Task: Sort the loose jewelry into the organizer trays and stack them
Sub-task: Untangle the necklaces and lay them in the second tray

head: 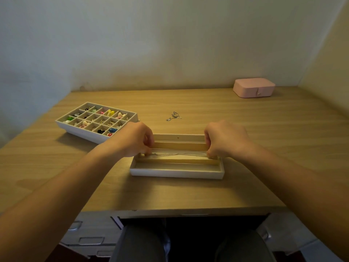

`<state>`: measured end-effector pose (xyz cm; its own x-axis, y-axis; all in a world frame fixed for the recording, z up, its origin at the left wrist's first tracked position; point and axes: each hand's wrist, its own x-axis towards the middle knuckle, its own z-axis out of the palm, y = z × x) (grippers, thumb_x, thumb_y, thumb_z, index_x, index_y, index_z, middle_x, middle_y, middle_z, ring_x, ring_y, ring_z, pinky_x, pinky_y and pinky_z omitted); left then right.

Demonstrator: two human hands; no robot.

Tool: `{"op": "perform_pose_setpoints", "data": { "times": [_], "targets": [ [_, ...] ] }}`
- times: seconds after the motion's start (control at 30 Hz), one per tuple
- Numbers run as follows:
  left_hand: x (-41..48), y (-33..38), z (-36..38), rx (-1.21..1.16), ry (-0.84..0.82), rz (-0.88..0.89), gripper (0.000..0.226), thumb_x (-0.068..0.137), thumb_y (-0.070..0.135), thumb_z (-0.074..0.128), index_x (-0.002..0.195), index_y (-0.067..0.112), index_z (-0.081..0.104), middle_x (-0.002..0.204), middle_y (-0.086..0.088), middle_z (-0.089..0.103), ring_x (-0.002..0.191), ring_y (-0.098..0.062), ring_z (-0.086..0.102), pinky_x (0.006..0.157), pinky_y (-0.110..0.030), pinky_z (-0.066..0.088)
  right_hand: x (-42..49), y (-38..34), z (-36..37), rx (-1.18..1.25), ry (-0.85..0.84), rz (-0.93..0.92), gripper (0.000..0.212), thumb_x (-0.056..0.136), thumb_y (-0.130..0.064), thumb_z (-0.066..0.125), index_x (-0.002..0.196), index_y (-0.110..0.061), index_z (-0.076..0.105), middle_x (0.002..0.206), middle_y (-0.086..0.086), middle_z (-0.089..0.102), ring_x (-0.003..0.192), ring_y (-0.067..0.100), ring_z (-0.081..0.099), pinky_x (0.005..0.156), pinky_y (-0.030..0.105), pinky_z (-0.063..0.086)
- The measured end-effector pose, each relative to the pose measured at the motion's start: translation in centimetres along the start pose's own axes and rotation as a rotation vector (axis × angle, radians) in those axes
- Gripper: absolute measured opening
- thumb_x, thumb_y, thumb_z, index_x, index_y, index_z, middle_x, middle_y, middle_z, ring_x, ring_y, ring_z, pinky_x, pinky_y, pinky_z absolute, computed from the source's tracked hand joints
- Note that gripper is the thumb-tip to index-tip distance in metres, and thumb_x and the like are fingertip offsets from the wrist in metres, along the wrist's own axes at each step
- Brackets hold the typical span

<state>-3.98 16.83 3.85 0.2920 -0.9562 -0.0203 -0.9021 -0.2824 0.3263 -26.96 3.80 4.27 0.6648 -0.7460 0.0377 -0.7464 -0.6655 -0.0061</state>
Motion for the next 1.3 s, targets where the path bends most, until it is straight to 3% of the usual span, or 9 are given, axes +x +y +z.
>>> {"op": "perform_pose_setpoints", "data": {
  "times": [0.1,0.23,0.4,0.53,0.83,1.03,1.17,1.3],
  "targets": [
    [0.0,0.1,-0.3,-0.012,-0.005,0.01,0.018,0.077,0.006,0.082,0.087,0.019,0.078,0.085,0.005,0.072,0.078,-0.005,0.066,0.066,-0.018,0.051,0.0,-0.2,0.0,-0.055,0.015,-0.02,0.023,0.074,-0.026,0.082,0.089,-0.029,0.065,0.089,-0.004,0.065,0.087,0.021,0.064,0.071,0.036,0.057],
    [-0.2,0.0,-0.6,-0.01,0.001,0.028,0.016,0.08,0.009,0.081,0.083,0.025,0.077,0.083,0.009,0.071,0.075,0.0,0.062,0.06,-0.012,0.041,0.3,-0.2,-0.4,-0.039,-0.035,-0.027,0.011,0.08,-0.024,0.076,0.085,-0.031,0.068,0.09,-0.005,0.067,0.09,0.022,0.065,0.074,0.038,0.057],
    [-0.4,-0.3,-0.3,0.136,-0.05,0.061,0.012,0.086,0.022,0.076,0.089,0.033,0.078,0.087,0.014,0.07,0.08,-0.001,0.061,0.067,-0.023,0.049,0.7,0.5,-0.6,0.001,-0.242,-0.075,0.011,0.081,-0.021,0.072,0.085,-0.03,0.079,0.082,-0.013,0.071,0.084,0.014,0.065,0.076,0.041,0.062],
    [-0.2,-0.8,0.4,0.157,0.019,0.016,0.006,0.083,0.037,0.079,0.087,0.033,0.079,0.082,0.015,0.07,0.079,-0.006,0.062,0.072,-0.036,0.058,0.6,0.8,-0.6,0.024,-0.254,-0.104,0.01,0.085,-0.022,0.072,0.089,-0.029,0.079,0.083,-0.013,0.071,0.084,0.011,0.065,0.078,0.04,0.061],
    [-0.1,-1.1,1.0,0.225,0.026,0.069,0.01,0.084,0.039,0.078,0.091,0.032,0.079,0.08,0.016,0.068,0.077,-0.004,0.061,0.072,-0.032,0.058,0.8,0.9,-0.5,-0.028,-0.258,-0.101,0.013,0.081,-0.024,0.073,0.071,-0.032,0.071,0.076,-0.015,0.069,0.08,0.011,0.065,0.068,0.033,0.058],
    [0.1,-0.9,0.5,0.35,0.039,0.104,0.007,0.086,0.037,0.075,0.09,0.034,0.079,0.087,0.015,0.064,0.083,-0.007,0.057,0.063,-0.024,0.044,0.9,0.8,-0.4,-0.057,-0.257,-0.104,0.007,0.082,-0.024,0.073,0.082,-0.029,0.076,0.078,-0.012,0.069,0.08,0.012,0.065,0.071,0.035,0.06],
    [0.1,-1.3,0.5,0.309,0.028,0.066,0.008,0.083,0.039,0.077,0.089,0.033,0.08,0.086,0.016,0.07,0.081,-0.006,0.062,0.069,-0.031,0.056,0.9,1.0,-0.4,-0.015,-0.248,-0.106,0.004,0.081,-0.025,0.074,0.081,-0.029,0.076,0.079,-0.013,0.069,0.081,0.011,0.065,0.072,0.037,0.061],
    [0.0,-1.7,0.5,0.26,-0.004,0.084,0.007,0.084,0.034,0.078,0.091,0.033,0.079,0.088,0.015,0.072,0.08,-0.002,0.062,0.068,-0.025,0.054,0.9,1.3,0.0,0.026,-0.223,-0.087,0.005,0.079,-0.027,0.077,0.075,-0.028,0.075,0.078,-0.013,0.069,0.079,0.01,0.065,0.072,0.038,0.062]
  ]
}}
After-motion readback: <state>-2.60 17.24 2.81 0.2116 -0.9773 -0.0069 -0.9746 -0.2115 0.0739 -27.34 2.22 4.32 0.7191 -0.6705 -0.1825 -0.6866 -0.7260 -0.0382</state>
